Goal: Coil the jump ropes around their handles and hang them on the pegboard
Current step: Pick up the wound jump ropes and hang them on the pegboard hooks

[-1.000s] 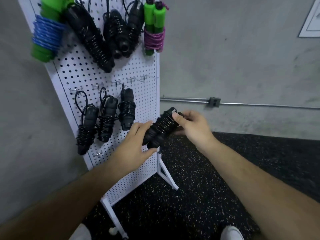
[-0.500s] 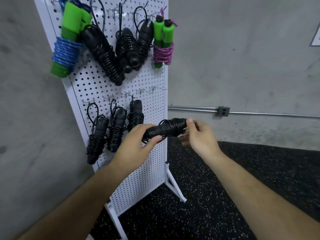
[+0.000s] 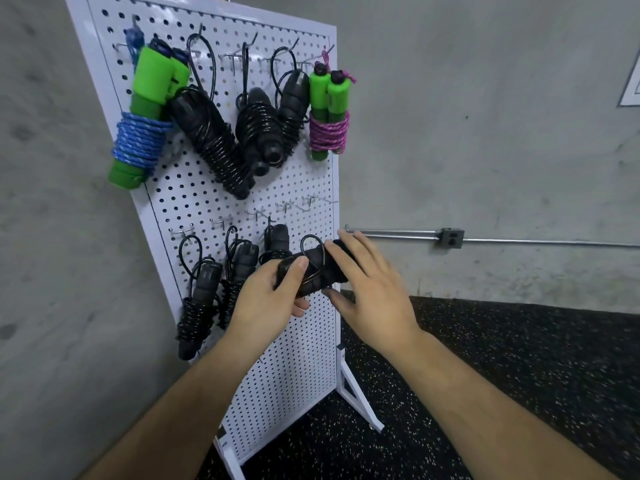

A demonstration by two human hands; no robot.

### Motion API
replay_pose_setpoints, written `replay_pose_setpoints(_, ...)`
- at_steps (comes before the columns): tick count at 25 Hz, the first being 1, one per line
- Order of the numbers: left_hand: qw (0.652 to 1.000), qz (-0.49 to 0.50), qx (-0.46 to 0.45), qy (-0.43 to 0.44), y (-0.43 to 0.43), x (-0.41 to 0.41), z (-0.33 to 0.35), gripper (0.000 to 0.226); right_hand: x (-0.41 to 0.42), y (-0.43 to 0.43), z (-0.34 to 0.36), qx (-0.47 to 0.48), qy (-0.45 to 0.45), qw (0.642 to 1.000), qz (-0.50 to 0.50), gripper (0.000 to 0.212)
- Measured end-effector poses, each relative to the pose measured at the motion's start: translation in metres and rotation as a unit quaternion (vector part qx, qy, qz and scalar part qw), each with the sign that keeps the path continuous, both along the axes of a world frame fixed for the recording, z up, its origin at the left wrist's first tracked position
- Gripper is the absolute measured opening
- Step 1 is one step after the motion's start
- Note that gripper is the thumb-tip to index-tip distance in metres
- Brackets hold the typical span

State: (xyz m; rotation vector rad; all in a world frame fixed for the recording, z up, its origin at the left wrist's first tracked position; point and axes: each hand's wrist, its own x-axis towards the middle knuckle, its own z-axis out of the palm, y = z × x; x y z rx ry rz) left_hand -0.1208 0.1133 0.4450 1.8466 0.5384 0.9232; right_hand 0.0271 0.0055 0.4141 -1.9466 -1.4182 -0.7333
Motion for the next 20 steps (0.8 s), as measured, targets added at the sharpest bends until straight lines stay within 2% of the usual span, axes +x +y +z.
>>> replay_pose_setpoints(4,1.0,0.005,0.01,-0.016,0.013,0.008,0.003,0.032,0.01,0.014,0.003,0.001,0.026,0.999,0.024,0.074)
replay_pose_setpoints(8,0.98,0.06,0.19,0.031,0.027,0.011,0.005,0.046,0.017,0.035,0.005,0.02,0.072,0.997,0.035,0.072)
replay_pose_setpoints(11,0.961,0.069,0.267,0.023,0.034,0.02,0.004,0.053,0.022,0.047,0.007,0.055,0.11,0.991,0.048,0.07)
replay_pose_setpoints(16,0.946,0.061,0.317,0.035,0.05,0.037,0.002,0.053,0.038,0.059,0.011,0.077,0.148,0.985,0.048,0.073)
replay_pose_setpoints(20,0.943,0.08,0.32,0.053,0.058,0.051,0.003,0.054,0.046,0.069,0.01,0.052,0.171,0.982,0.058,0.075)
